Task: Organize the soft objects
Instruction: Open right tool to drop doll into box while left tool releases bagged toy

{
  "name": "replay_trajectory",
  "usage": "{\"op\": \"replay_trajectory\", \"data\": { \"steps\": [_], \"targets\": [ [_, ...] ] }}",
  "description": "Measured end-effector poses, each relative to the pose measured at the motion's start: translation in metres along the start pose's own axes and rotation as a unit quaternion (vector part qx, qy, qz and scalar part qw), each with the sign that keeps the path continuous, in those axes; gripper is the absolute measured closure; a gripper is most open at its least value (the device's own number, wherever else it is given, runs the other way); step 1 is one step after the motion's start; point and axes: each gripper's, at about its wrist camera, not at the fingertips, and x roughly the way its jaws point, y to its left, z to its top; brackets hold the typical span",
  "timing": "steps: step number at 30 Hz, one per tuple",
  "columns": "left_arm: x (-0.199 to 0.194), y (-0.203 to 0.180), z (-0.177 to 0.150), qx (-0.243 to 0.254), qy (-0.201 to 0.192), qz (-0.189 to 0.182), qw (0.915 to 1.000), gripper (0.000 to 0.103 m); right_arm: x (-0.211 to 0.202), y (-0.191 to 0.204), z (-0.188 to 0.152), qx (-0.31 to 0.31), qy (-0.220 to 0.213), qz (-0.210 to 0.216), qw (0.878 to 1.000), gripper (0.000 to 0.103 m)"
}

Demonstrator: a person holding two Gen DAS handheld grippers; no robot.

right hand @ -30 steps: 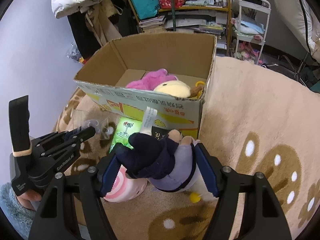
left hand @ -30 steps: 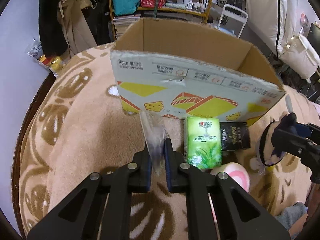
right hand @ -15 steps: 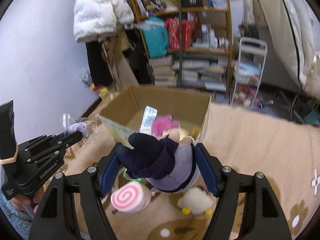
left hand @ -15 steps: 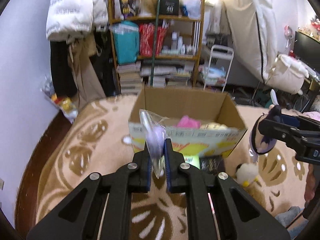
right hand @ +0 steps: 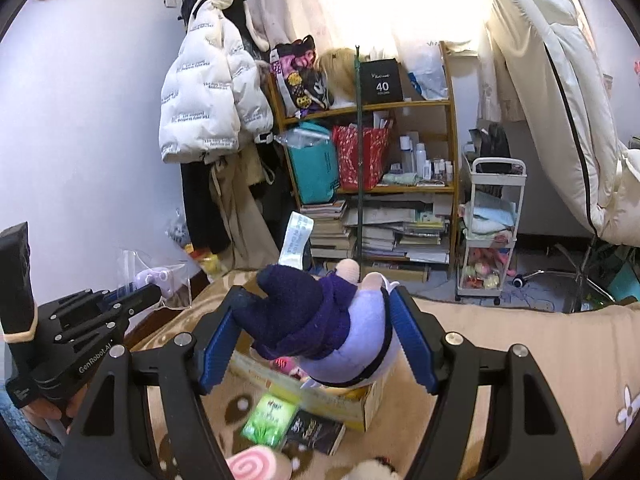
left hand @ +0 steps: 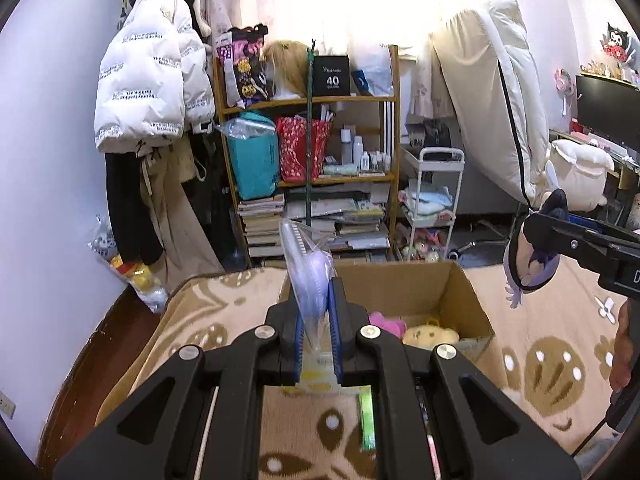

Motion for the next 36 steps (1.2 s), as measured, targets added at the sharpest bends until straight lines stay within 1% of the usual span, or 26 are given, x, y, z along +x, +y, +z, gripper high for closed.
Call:
{"op": "replay_trajectory", "data": {
  "steps": [2,6,11,16,18,22,26,28,32,34,35,36],
  "targets": [
    [0.008,-0.002,-0.002,0.002,-0.002,-0.002,1.0,0.092,0.006,-0.003,0.0,0.012,0.003,0.006,1.0,0.026],
    [0.024,-0.004,-0.011,-0.001,0.009,-0.004,1.0,0.092,0.019,-0.009,-0.005,0.03,0.005,0.022,0.999,0.026],
    [0.044,-0.007,-0.02,0.007,0.026,-0.005,0.9996,0.091,0.04,-0.012,-0.01,0.027,0.012,0.032,0.999,0.026],
    [0.065,-0.009,-0.029,0.001,0.05,-0.019,0.9986,0.091,0.066,-0.019,-0.022,0.034,0.035,0.03,0.998,0.026],
    [0.073,-0.01,-0.031,0.004,0.057,-0.012,0.9983,0.091,0.074,-0.021,-0.027,0.039,0.046,0.03,0.998,0.026],
    [0.085,-0.011,-0.035,-0.003,0.076,-0.018,0.9969,0.09,0.087,-0.024,-0.036,0.044,0.063,0.033,0.996,0.026],
    [0.091,-0.014,-0.041,0.008,0.088,-0.011,0.996,0.088,0.095,-0.027,-0.042,0.049,0.077,0.036,0.995,0.025],
    [0.092,-0.014,-0.043,0.007,0.09,-0.009,0.9959,0.084,0.097,-0.028,-0.044,0.052,0.083,0.036,0.995,0.023],
    [0.093,-0.012,-0.045,0.001,0.101,-0.014,0.9947,0.078,0.1,-0.029,-0.046,0.053,0.094,0.03,0.994,0.022],
    [0.093,-0.011,-0.046,-0.001,0.103,-0.006,0.9947,0.066,0.1,-0.029,-0.046,0.05,0.096,0.029,0.994,0.021],
    [0.093,-0.009,-0.046,-0.002,0.103,-0.001,0.9946,0.062,0.1,-0.028,-0.046,0.049,0.096,0.028,0.994,0.021],
    [0.092,-0.008,-0.047,-0.005,0.104,0.005,0.9946,0.055,0.101,-0.028,-0.046,0.048,0.098,0.026,0.994,0.021]
  ]
}}
